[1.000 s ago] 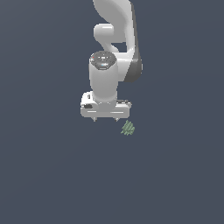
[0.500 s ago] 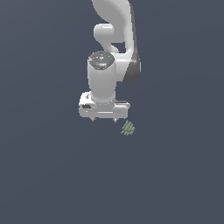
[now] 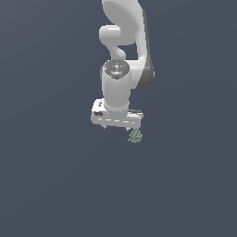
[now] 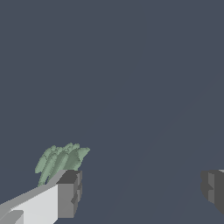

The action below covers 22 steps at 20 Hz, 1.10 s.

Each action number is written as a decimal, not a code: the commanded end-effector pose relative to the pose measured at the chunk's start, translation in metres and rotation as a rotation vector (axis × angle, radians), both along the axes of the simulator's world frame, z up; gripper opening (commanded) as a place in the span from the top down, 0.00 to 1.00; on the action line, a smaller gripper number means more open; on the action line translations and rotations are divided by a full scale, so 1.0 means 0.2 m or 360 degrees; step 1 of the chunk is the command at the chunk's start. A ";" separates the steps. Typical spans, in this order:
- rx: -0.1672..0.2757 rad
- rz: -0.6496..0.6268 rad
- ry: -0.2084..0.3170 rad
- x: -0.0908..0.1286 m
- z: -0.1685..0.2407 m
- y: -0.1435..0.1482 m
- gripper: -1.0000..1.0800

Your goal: Pick up the object and move it to a goal position.

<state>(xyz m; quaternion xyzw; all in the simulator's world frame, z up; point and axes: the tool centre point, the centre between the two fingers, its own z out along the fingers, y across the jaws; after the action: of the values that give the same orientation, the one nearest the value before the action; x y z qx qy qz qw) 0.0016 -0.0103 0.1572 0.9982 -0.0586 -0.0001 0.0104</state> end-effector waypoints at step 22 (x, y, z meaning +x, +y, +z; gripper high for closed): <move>0.0030 -0.0623 -0.0009 -0.13 -0.29 0.48 0.04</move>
<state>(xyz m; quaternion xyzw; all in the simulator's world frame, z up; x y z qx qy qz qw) -0.0225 0.0830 0.1018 0.9701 -0.2427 0.0000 0.0010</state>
